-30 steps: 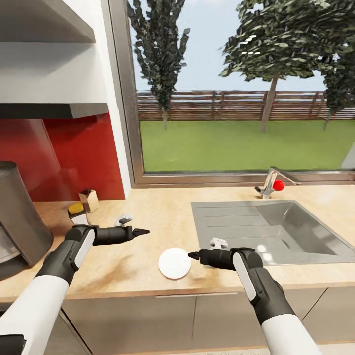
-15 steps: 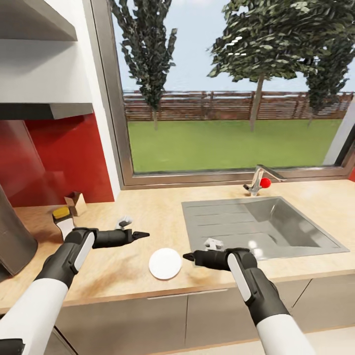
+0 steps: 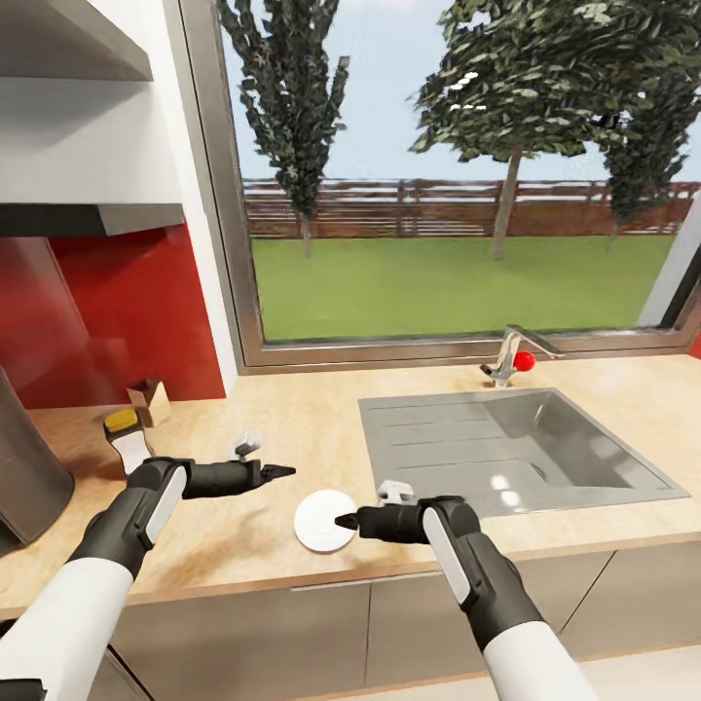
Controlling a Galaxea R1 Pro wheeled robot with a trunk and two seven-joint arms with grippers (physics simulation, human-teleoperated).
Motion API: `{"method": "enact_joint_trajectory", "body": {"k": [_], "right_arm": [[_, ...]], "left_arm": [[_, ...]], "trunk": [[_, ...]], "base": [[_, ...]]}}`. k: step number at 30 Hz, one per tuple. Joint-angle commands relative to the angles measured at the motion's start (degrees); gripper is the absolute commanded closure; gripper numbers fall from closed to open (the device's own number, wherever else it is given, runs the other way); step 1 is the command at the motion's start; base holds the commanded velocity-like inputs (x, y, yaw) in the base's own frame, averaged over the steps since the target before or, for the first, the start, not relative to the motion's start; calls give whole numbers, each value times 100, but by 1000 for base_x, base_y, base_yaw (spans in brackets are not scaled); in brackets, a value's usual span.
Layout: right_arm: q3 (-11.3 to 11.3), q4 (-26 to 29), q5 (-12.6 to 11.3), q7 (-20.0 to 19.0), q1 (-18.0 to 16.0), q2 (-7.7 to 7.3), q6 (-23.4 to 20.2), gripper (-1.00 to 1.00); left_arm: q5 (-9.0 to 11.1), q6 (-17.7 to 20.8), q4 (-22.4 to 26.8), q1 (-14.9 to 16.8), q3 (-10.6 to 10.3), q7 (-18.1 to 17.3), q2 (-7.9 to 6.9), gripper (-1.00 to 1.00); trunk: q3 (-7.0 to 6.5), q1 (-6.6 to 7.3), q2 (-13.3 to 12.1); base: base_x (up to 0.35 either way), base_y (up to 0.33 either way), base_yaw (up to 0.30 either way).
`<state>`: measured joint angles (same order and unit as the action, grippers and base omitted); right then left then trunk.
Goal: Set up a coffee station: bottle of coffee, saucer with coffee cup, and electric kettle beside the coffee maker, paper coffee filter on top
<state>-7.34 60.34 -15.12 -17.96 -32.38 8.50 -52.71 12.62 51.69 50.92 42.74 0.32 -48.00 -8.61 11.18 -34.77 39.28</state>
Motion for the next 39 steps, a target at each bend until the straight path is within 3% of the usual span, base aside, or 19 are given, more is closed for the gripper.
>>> {"method": "enact_joint_trajectory", "body": {"k": [1, 18, 31, 39], "right_arm": [[3, -24, 28, -32, -5, 14, -21, -100], [0, -133, 26, -32, -5, 82, -14, -100], [4, -136, 26, -32, -5, 82, -11, -100], [4, -136, 26, -32, -5, 82, -13, -100]], "left_arm": [[2, 25, -2, -1, 4, -16, -1, -100], [18, 57, -218, -89, 4, -37, 5, -100], [21, 75, -508, -116, 12, -621, 138, -100], [29, 85, -606, -147, 12, -717, 150, -100]], "trunk": [[9, -2, 8], [9, -2, 8], [9, -2, 8], [9, -2, 8]], "base": [[0, 0, 0], [90, 0, 0], [3, 0, 0], [0, 0, 0]]}}
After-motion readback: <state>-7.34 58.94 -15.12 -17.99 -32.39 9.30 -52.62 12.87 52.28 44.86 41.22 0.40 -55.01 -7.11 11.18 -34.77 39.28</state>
